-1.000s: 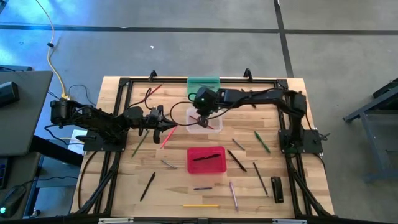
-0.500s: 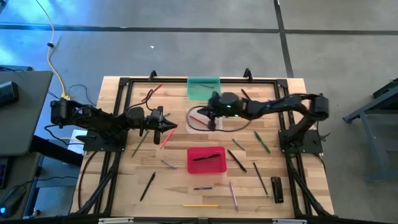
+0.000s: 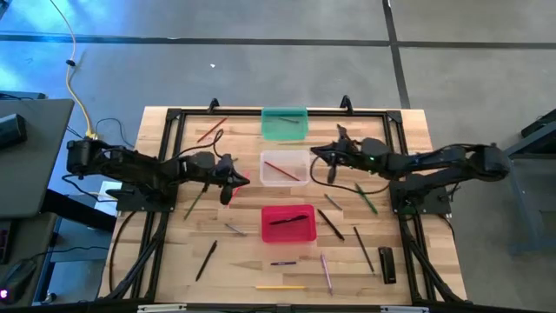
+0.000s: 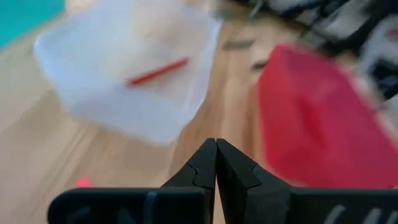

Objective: Sort crayons/erasers/pens/pencils in bins
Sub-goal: Put the left black pen into the red bin

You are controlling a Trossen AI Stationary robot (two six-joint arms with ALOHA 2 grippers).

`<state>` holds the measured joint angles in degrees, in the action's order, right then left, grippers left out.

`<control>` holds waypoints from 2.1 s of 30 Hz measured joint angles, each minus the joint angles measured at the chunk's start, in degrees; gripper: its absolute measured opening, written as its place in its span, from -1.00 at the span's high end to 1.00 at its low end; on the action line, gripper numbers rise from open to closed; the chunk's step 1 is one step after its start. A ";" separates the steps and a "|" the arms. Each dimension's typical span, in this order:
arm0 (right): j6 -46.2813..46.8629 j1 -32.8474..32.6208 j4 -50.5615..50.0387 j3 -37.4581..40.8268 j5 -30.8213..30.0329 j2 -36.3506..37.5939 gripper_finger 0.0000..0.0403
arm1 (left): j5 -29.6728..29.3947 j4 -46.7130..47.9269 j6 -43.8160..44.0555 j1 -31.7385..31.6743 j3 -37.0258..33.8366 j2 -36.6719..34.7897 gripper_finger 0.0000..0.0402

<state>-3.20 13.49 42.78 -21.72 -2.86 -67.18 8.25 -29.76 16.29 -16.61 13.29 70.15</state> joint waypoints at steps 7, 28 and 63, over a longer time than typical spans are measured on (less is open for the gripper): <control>-0.72 0.01 -0.11 4.76 -0.63 6.35 1.00 | -12.98 33.53 5.22 8.83 11.00 -4.69 1.00; -1.94 -0.03 -3.30 5.79 -0.10 9.86 1.00 | -16.34 68.35 68.83 48.51 27.89 6.18 0.98; -3.30 -0.01 -2.32 5.75 0.03 9.84 1.00 | -15.82 65.31 87.36 55.15 31.44 23.20 0.52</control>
<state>-6.50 13.47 40.46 -15.97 -2.83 -57.34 -7.56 35.55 103.65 38.54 44.73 93.35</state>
